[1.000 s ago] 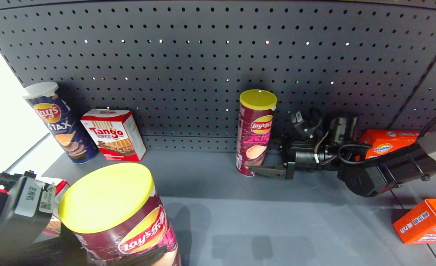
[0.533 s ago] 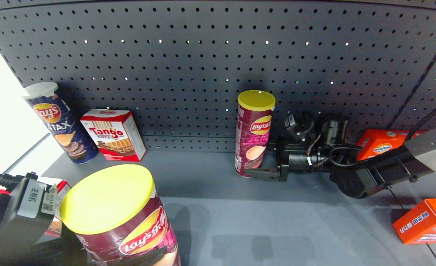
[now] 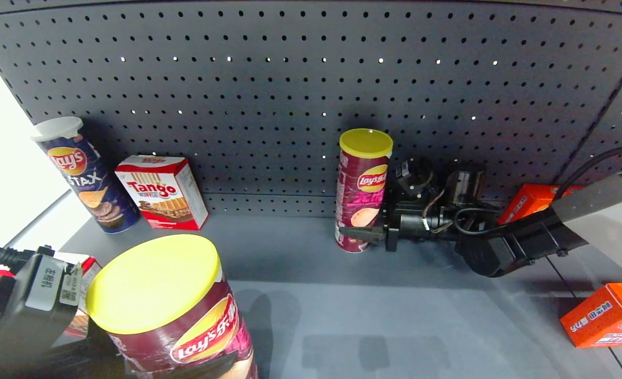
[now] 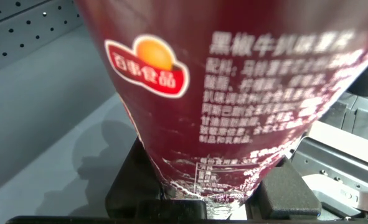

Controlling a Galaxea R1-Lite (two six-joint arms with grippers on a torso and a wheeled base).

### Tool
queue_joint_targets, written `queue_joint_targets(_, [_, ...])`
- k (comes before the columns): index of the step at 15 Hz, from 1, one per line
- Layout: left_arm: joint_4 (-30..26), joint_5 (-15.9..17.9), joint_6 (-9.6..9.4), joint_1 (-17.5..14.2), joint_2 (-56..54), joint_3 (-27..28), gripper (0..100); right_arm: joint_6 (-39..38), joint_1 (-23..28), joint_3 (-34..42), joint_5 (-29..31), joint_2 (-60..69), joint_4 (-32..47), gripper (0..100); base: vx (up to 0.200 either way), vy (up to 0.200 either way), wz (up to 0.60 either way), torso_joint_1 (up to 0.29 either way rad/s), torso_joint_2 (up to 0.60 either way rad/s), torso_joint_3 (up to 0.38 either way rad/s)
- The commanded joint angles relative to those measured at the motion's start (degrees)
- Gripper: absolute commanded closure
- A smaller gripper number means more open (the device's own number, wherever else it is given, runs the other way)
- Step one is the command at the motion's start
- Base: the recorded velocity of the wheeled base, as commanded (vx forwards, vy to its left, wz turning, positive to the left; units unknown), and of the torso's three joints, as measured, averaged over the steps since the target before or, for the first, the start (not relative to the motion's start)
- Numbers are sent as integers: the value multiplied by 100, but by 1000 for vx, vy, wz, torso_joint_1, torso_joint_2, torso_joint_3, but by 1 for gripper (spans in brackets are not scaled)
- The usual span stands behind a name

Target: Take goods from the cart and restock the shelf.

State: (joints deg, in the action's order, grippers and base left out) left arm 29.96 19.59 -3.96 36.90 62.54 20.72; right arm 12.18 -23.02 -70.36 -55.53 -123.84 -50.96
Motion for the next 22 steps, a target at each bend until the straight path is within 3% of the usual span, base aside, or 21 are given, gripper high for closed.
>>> queue_joint_targets(1, [1, 1, 1, 1, 13, 2, 100, 13, -10, 49, 7, -35, -20, 100, 0, 0, 0, 0, 0, 0])
queue_joint_targets(5, [1, 1, 1, 1, 13, -7, 100, 13, -10, 418, 95, 423, -20, 100, 0, 0, 0, 0, 0, 0])
queue_joint_targets(9, [1, 1, 1, 1, 4, 2, 100, -14, -256, 946, 613, 1187, 24, 100, 0, 0, 0, 0, 0, 0])
queue_joint_targets(12, [1, -8, 1, 1, -22, -7, 100, -23, -590, 1754, 1053, 1969, 7, 100, 0, 0, 0, 0, 0, 0])
queue_joint_targets(16, [1, 1, 1, 1, -40, -25, 100, -286, -1311, 3037, 2081, 3042, -195, 100, 0, 0, 0, 0, 0, 0])
queue_joint_targets(22, [1, -25, 1, 1, -40, -42, 100, -374, -1530, 4778, 2485, 3560, -1435, 100, 0, 0, 0, 0, 0, 0])
